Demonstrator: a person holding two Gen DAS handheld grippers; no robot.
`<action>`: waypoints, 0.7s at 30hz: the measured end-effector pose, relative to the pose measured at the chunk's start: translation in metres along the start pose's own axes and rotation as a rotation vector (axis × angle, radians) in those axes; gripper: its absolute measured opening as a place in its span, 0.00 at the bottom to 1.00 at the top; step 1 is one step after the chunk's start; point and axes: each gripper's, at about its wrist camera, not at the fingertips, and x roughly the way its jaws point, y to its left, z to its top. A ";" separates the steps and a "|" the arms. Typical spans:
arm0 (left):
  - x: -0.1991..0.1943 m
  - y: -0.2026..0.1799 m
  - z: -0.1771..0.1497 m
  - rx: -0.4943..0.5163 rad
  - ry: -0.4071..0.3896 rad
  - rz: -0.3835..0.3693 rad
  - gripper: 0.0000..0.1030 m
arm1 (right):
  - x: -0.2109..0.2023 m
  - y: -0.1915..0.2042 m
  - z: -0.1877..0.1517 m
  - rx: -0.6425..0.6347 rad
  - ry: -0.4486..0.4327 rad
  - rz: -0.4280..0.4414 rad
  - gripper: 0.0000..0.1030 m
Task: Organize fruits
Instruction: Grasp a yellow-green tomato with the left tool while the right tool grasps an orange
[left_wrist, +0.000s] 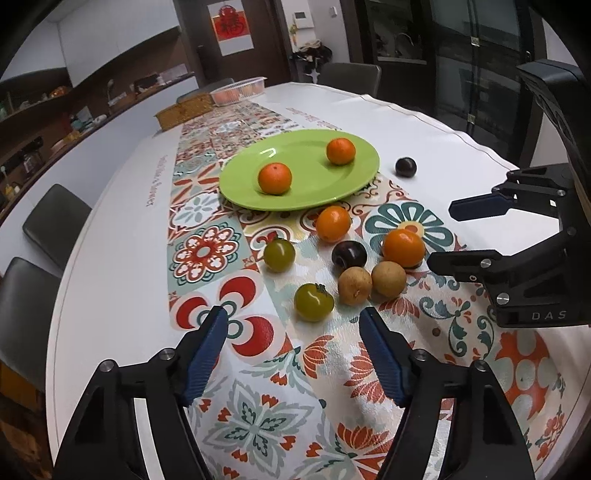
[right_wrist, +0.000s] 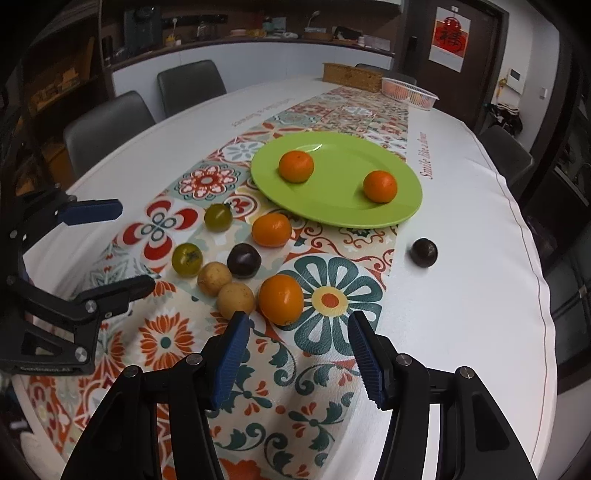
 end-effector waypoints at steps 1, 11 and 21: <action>0.003 0.000 0.000 0.007 0.005 -0.008 0.69 | 0.002 0.001 0.000 -0.006 0.006 0.003 0.54; 0.029 -0.002 0.003 0.055 0.051 -0.058 0.57 | 0.022 0.000 0.003 -0.050 0.059 0.021 0.44; 0.043 0.003 0.006 0.046 0.067 -0.079 0.45 | 0.032 0.004 0.008 -0.087 0.072 0.050 0.41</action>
